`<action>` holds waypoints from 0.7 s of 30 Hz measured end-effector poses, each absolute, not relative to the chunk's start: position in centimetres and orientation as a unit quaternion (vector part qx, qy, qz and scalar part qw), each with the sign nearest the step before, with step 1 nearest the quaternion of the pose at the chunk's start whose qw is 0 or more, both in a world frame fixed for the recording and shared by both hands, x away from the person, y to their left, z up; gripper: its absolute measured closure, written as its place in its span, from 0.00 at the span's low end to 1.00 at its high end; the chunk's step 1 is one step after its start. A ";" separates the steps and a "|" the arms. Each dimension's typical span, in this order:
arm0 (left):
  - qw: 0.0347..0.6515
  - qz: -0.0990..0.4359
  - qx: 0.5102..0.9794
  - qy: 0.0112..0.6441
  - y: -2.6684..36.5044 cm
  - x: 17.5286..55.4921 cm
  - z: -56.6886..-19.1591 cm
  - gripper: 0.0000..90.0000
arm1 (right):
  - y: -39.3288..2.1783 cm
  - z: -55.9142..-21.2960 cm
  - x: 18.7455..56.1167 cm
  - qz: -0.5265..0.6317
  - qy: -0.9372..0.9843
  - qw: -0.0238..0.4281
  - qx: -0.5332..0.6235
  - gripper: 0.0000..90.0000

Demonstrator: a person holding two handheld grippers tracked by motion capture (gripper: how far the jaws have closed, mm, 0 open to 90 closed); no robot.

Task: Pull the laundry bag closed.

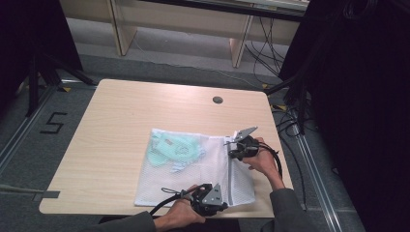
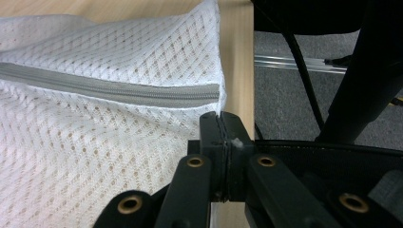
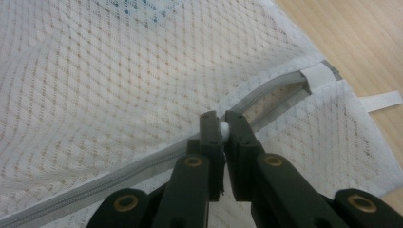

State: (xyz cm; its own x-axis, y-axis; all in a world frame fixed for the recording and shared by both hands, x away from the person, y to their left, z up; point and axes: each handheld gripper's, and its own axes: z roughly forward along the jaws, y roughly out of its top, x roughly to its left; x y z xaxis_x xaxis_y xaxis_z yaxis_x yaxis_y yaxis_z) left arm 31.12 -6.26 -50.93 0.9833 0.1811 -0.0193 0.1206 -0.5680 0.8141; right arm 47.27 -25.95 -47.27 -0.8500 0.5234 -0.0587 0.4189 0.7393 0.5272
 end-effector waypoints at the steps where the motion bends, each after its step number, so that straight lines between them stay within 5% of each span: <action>1: 0.458 0.034 0.884 0.086 -6.3 31.1 -51.0 0.99 | -25.8 -47.4 47.2 0.257 0.926 0.096 0.258 0.96; 21: 0.455 0.030 0.886 0.088 -6.2 31.0 -50.9 0.99 | -25.8 -47.1 48.9 0.250 0.925 0.124 0.259 0.97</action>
State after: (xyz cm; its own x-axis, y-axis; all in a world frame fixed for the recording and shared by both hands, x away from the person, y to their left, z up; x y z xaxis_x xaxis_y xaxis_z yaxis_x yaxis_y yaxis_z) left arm 31.04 -6.23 -50.93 0.9829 0.1823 -0.0274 0.1285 -0.5705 0.8112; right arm 48.92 -25.81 -47.09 -0.8354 0.5406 -0.0991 0.4171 0.7410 0.5263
